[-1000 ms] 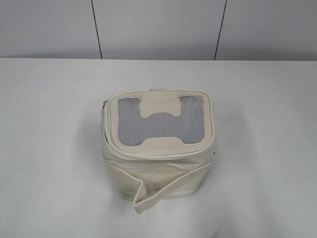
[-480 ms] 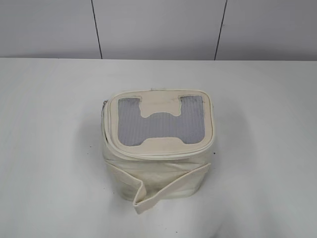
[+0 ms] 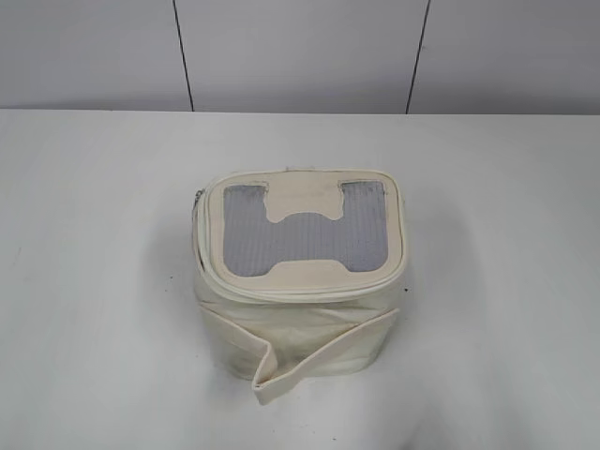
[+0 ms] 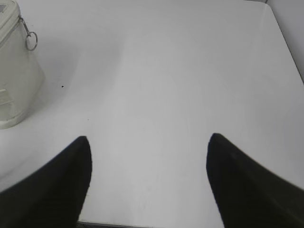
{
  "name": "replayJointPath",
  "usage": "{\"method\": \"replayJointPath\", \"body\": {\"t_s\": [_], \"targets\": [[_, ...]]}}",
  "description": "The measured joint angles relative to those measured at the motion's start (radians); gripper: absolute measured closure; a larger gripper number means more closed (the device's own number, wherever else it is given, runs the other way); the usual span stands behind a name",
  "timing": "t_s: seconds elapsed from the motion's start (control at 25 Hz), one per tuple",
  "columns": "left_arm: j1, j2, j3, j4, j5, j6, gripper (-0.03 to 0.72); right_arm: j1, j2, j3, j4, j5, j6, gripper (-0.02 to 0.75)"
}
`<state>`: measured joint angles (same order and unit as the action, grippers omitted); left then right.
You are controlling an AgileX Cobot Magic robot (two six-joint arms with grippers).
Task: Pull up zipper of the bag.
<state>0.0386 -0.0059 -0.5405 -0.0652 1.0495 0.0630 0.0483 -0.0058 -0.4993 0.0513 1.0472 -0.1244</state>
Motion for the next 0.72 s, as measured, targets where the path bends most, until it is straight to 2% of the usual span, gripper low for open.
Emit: {"method": "replayJointPath", "body": {"t_s": [0.52, 0.72], "targets": [[0.000, 0.000, 0.000, -0.002, 0.000, 0.000, 0.444, 0.000, 0.000, 0.000, -0.001, 0.000, 0.000, 0.152], [-0.017, 0.042, -0.011, -0.086, -0.026, 0.012, 0.444, 0.000, 0.062, -0.018, 0.038, -0.032, 0.000, 0.152]]}}
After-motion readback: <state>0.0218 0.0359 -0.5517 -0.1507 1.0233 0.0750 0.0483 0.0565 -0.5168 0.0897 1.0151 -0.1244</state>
